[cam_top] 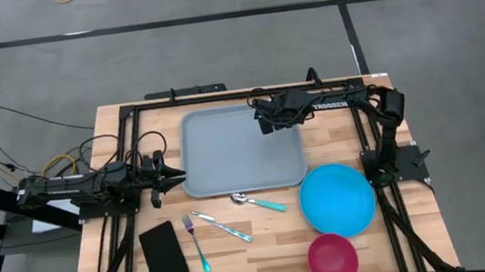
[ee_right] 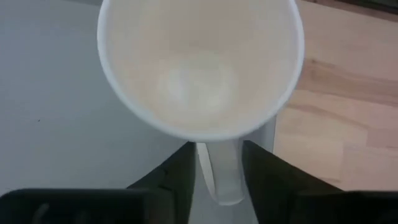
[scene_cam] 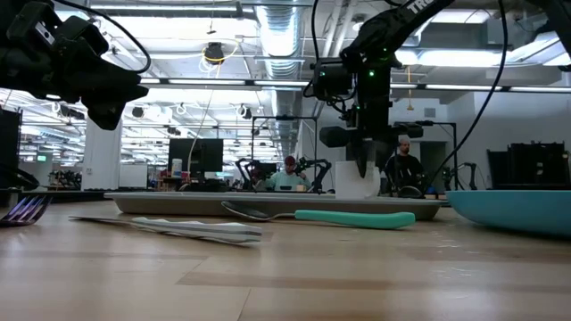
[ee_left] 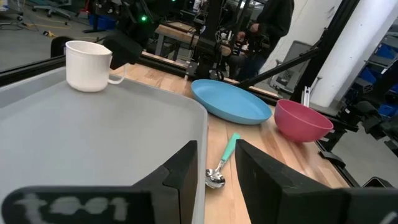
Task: Set up tray
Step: Put the white mug on the gray serving tray, then put the blue plate under the white mug on the gray serving tray
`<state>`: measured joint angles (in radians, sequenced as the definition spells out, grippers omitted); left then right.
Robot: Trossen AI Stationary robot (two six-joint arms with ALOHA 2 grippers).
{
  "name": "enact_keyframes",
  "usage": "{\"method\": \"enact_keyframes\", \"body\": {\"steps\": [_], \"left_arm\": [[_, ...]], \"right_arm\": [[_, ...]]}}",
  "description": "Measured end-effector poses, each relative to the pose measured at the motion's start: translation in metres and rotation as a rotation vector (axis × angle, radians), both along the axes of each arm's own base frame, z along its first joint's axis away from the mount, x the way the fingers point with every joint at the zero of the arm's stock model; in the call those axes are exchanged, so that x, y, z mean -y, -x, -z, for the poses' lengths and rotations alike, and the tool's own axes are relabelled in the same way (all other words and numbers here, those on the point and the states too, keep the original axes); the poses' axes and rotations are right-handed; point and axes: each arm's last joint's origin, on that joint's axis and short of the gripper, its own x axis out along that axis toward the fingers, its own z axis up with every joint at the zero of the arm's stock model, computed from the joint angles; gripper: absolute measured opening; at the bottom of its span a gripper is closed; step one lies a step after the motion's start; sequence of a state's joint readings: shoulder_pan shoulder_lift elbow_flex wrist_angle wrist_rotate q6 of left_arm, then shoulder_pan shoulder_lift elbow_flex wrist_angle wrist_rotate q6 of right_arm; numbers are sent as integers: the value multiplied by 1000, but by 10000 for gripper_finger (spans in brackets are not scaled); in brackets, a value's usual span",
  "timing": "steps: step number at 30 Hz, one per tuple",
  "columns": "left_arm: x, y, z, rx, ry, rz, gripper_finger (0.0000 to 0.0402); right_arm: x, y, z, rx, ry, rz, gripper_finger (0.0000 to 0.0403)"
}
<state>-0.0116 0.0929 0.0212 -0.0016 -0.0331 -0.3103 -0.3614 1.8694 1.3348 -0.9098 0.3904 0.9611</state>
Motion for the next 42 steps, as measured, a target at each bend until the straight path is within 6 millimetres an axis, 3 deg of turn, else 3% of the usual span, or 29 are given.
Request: {"method": "enact_keyframes", "body": {"steps": [7,15,22,27,35,42], "left_arm": [[0,0,0,0,0,0,96],[0,0,0,1,23,-2,96],[0,0,-1,19,266,-19,95],[0,0,-1,21,326,-28,95],[0,0,-1,28,441,-45,95],[-2,0,-3,62,460,-88,95]], "right_arm": [[-2,-1,-3,-22,-2,-45,191],[-25,-19,-46,-71,47,-196,208],[-84,-36,-92,-14,-39,-378,203],[-139,-37,-102,8,-147,-495,197],[-209,-6,-97,-103,-179,-440,183],[-229,56,-88,15,-174,-202,154]]}}
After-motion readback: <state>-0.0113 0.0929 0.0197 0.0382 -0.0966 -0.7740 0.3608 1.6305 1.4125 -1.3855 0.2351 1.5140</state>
